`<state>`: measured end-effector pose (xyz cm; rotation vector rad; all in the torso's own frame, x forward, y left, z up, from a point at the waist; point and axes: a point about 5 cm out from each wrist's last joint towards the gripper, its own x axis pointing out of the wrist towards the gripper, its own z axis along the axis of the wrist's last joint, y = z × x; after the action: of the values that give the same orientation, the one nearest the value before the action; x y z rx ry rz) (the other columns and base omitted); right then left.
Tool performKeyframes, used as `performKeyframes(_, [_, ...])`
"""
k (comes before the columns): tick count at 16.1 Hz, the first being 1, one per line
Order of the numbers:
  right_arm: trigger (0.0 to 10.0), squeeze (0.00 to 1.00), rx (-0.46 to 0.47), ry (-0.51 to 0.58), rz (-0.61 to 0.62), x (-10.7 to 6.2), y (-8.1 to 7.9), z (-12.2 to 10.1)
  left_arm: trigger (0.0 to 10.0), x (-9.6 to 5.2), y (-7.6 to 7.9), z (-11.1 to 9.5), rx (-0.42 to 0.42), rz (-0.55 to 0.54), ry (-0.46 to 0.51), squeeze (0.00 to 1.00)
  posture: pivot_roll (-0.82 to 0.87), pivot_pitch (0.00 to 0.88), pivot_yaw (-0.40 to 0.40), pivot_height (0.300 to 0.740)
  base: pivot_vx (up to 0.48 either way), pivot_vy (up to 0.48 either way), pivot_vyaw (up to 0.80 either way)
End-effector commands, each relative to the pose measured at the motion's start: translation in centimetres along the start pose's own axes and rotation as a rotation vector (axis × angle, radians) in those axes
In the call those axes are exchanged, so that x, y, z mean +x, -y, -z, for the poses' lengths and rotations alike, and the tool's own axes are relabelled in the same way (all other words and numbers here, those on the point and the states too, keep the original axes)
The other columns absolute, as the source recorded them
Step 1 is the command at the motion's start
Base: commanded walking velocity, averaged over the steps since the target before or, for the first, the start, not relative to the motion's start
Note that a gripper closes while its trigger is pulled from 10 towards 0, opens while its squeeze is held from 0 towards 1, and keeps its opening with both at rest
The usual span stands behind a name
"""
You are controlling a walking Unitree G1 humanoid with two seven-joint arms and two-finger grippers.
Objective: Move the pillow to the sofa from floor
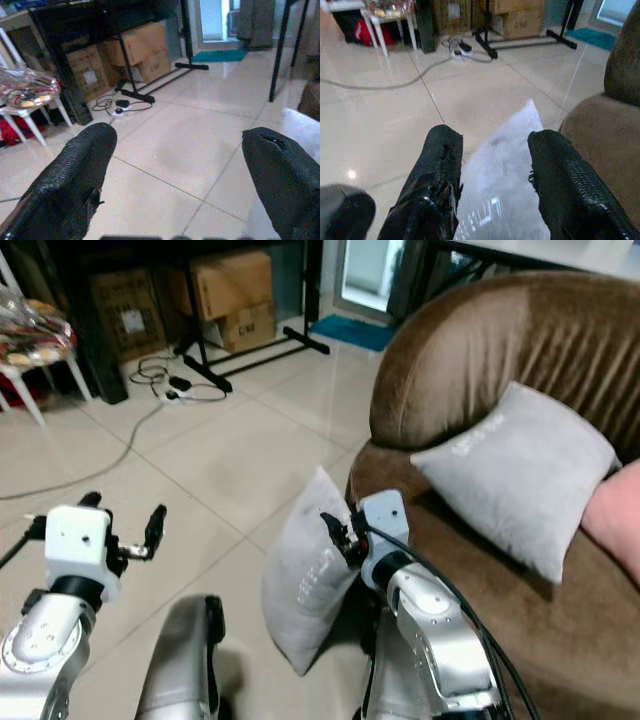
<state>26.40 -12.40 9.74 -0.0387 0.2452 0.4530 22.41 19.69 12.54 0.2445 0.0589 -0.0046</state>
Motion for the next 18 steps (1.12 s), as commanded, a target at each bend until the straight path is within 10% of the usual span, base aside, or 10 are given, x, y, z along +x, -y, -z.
performKeyframes(1, [10.0,0.00,-0.020,-0.002,-0.006,0.4,0.2,0.0,10.0,0.0,0.4,-0.2,0.009,0.024,0.010,0.00,0.02,0.000,-0.001,0.452,0.000,0.000,0.00])
performKeyframes(2, [10.0,0.00,-0.027,-0.040,-0.032,1.1,0.2,0.6,10.0,-0.1,0.6,-0.1,0.007,0.033,0.004,0.00,0.01,0.000,-0.006,0.452,0.000,0.000,0.00])
performKeyframes(3, [10.0,1.00,-0.026,-0.092,-0.040,2.4,0.1,1.5,10.0,-0.1,0.7,0.0,0.005,0.042,-0.001,0.00,0.01,0.000,-0.014,0.452,0.000,0.000,0.00])
performKeyframes(7, [10.0,1.00,0.031,-0.244,0.013,6.7,-0.4,3.8,10.0,-1.9,1.6,0.5,0.002,0.280,-0.077,0.00,0.08,0.000,-0.041,0.452,0.000,0.000,0.00])
performKeyframes(12, [10.0,1.00,0.074,-0.261,0.170,8.1,0.8,4.1,10.0,-3.8,1.7,0.3,0.022,0.492,-0.120,0.00,0.10,0.000,-0.023,0.452,0.000,0.000,0.00])
performKeyframes(13, [10.0,0.00,0.053,-0.249,0.184,8.3,0.8,3.9,10.0,-4.0,1.4,0.2,0.029,0.499,-0.132,0.00,0.10,0.002,-0.018,0.452,0.000,0.000,0.00])
performKeyframes(18, [10.0,0.00,0.087,-0.348,0.188,8.3,-0.2,5.7,10.0,-5.2,1.4,0.0,0.025,0.548,-0.173,0.00,0.12,0.060,0.017,0.452,0.000,0.000,0.00])
